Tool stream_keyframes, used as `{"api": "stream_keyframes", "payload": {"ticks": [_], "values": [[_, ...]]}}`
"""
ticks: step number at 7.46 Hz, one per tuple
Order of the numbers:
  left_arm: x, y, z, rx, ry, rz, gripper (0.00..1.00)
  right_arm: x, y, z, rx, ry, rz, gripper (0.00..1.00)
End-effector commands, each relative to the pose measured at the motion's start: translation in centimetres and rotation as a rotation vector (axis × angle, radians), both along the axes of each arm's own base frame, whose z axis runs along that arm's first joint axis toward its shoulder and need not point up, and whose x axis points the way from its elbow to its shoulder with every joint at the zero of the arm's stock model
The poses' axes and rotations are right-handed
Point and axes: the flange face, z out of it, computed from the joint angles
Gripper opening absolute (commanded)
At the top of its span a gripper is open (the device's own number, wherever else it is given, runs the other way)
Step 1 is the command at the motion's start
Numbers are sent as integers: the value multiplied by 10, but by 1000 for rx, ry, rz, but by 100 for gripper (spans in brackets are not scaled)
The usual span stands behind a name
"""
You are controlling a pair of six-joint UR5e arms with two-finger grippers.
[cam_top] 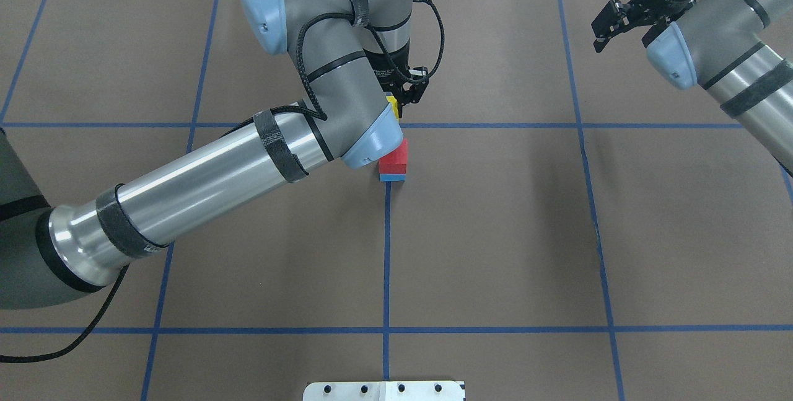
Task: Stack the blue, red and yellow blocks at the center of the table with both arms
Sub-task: 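Lower the yellow block onto the red block with the left gripper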
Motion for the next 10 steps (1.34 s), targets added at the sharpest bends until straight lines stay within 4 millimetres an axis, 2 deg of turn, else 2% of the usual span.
{"api": "stream_keyframes", "payload": {"ticks": [1,6,7,9,10], "values": [[0,1,-1,2,2,1,0,0,0,-2,1,-2,-1,100],[3,9,-7,11,12,10,0,0,0,-4,0,-11,-3,100],[15,22,-1,8,8,32,0,1,-1,-4,2,-11,-2,100],[8,41,10,24,28,45,0,1,0,-3,0,-11,-3,100],[8,43,8,26,31,47,0,3,-1,-4,2,-12,-1,100]]}}
